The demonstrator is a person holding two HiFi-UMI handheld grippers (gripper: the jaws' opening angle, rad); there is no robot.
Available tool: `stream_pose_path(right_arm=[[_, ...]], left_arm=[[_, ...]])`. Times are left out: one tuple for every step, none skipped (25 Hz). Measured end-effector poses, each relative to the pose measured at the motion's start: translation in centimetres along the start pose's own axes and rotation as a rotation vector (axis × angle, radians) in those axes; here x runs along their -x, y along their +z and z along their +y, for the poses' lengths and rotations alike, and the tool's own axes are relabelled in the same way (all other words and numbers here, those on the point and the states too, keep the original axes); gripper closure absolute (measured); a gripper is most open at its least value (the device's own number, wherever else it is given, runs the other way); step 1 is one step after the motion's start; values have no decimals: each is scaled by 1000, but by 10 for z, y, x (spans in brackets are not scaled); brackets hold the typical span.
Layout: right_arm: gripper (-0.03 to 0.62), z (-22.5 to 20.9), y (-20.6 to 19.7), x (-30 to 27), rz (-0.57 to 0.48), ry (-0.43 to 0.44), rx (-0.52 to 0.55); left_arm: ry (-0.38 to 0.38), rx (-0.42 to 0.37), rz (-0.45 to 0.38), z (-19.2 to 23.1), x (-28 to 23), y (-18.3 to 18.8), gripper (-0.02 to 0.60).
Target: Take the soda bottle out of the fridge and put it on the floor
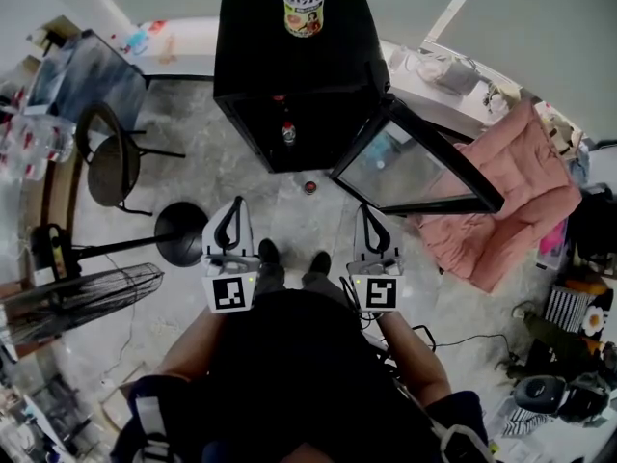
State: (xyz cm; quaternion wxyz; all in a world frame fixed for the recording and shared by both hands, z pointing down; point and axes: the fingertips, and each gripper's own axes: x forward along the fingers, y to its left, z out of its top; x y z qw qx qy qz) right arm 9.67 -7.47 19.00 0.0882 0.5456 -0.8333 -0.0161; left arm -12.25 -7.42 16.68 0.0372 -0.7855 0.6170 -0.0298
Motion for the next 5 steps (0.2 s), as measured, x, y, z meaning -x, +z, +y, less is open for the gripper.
stream_pose_path(right_arm=[[576, 0, 0, 0, 1, 0, 0], [576, 0, 0, 0, 1, 1, 2], [576, 0, 0, 0, 3, 2, 5], [576, 0, -1, 0, 4, 3, 7], [576, -1, -1, 0, 6, 4, 9]], left_arm=[[-1, -1, -1, 0, 0, 0, 560], [-3, -1, -2, -1, 0, 0, 560], [-4, 0, -3, -2, 0, 0, 560], [-5, 0, -5, -2, -1, 0, 560], [-7, 0, -8, -3, -1, 0, 560]])
